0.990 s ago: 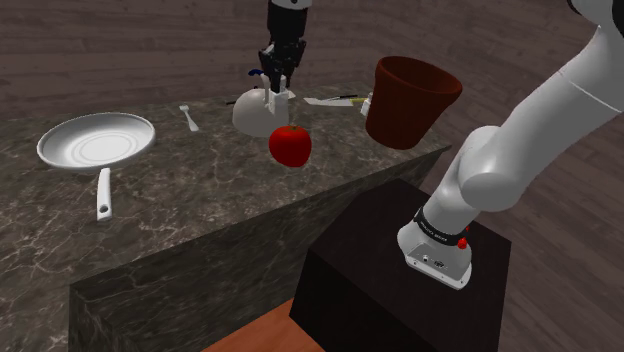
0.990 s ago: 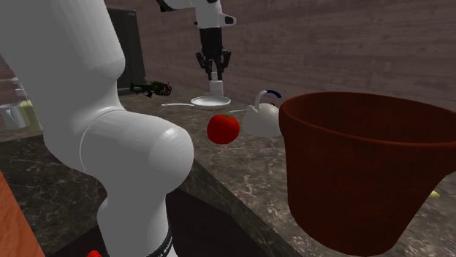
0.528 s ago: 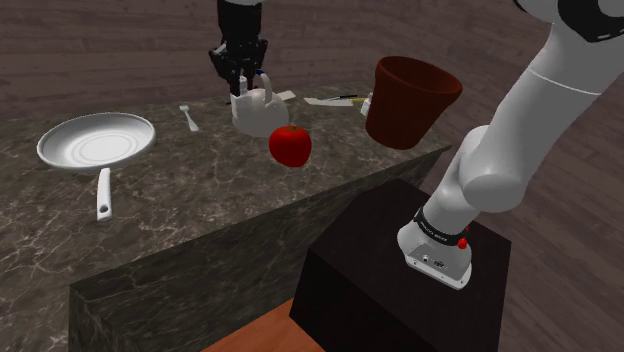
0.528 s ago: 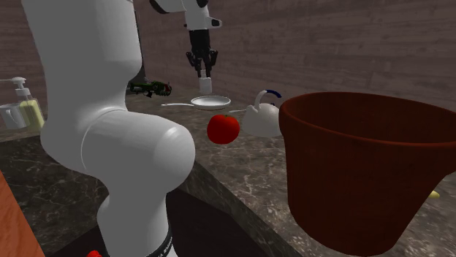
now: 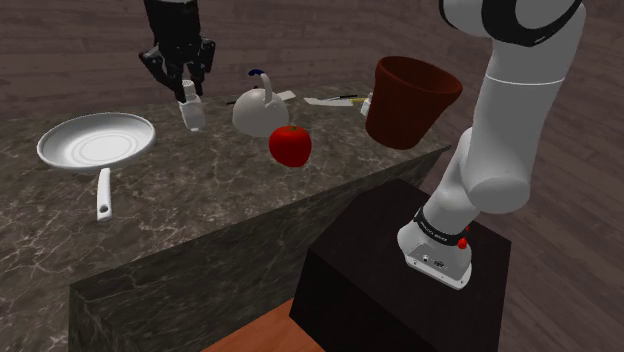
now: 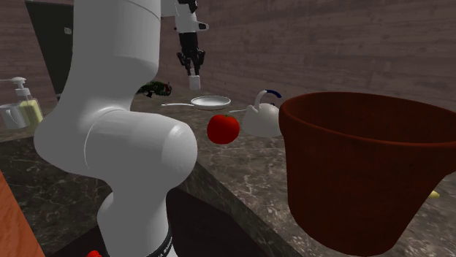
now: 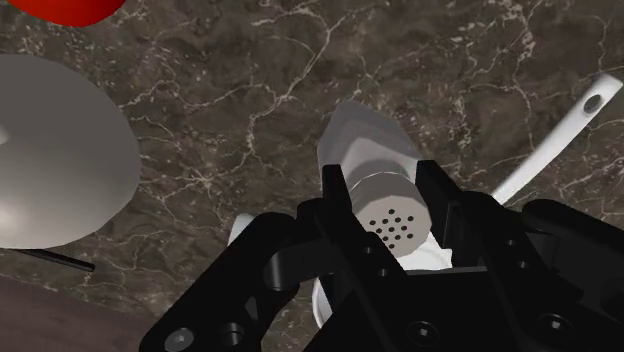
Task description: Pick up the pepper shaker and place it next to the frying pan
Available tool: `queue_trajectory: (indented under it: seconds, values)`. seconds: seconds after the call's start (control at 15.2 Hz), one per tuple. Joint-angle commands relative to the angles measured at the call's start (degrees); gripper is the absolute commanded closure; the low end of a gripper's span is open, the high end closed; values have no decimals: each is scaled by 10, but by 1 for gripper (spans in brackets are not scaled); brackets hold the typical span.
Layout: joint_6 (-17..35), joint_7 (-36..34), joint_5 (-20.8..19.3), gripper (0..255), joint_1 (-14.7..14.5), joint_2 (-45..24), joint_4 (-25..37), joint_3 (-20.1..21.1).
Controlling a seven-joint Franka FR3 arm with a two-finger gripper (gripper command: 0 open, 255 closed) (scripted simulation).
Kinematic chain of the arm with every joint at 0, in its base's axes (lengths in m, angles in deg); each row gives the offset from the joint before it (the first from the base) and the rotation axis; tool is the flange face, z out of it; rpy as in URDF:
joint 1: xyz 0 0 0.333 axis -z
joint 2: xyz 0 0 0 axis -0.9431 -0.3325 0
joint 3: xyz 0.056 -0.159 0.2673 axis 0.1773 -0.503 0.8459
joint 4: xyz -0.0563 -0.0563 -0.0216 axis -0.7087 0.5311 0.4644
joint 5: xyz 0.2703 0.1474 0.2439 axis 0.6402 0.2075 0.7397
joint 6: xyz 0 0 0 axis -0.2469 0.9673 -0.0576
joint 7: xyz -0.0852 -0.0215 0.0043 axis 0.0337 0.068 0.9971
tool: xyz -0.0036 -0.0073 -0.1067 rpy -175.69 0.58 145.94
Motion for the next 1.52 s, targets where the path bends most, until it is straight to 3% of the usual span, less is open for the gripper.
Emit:
queue_trajectory:
  seconds: [0.0, 1.45]
  values:
    - [-30, -22, -18, 255, -25, -55, 80, 4]
    - [132, -41, -29, 255, -17, -68, -71, -4]
